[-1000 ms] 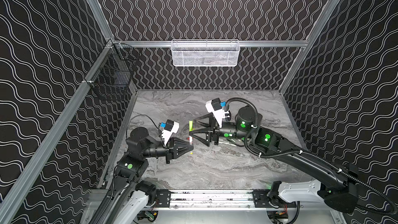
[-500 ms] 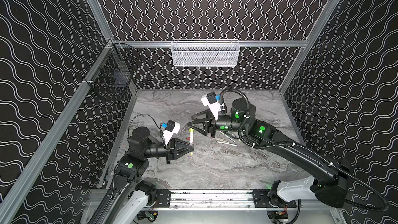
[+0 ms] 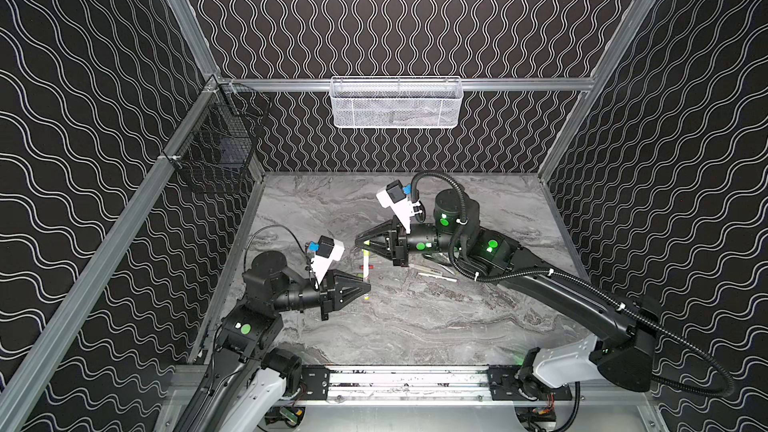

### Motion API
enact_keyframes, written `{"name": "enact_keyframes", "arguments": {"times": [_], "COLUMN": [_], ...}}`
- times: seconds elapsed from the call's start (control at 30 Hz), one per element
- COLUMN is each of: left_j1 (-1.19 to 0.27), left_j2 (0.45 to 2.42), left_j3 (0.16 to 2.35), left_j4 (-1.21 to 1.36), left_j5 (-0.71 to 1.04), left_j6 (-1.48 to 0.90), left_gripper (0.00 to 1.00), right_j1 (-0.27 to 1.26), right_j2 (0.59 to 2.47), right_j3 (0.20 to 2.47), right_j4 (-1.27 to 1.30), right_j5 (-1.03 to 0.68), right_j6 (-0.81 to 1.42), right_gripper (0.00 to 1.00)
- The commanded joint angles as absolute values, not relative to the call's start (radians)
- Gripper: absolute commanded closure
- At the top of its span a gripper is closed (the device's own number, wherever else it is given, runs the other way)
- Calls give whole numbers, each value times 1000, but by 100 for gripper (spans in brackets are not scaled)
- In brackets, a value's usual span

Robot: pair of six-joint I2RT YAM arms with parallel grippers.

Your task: Insert the pens into the pen caps

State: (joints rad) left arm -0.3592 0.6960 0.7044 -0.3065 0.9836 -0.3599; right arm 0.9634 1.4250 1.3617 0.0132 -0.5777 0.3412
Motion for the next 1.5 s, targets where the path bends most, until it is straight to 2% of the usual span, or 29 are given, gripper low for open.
{"name": "enact_keyframes", "arguments": {"times": [0.0,0.57,0.7,0.87,1.03,1.3,1.33,1.43,1.47], "left_j1": [-360,-346,-347,-345,-347,-346,-347,-347,-347], "left_j2": [669,500,522,576,606,608,606,604,605], "left_j3": [710,707,757,806,792,767,766,767,773], "left_j4": [-182,-152,-120,-65,-1,23,17,-23,-55], "left_j5": [955,813,759,726,752,810,812,847,861], "left_j6": [-336,-308,-273,-261,-294,-351,-353,-344,-330], "left_gripper": [100,100,100,100,100,100,97,63,55], "right_j1": [986,1122,1144,1179,1185,1156,1150,1115,1094], "right_j2": [1435,1457,1443,1392,1350,1327,1328,1330,1325], "right_j3": [1322,1152,1076,1028,964,1005,1026,1046,1048], "right_j4": [-64,-49,-12,-48,24,70,78,64,60], "right_j5": [-596,-631,-562,-358,-373,-339,-340,-301,-295], "right_j6": [345,452,536,608,646,689,694,703,706], "right_gripper": [100,100,100,100,100,100,100,100,100]}}
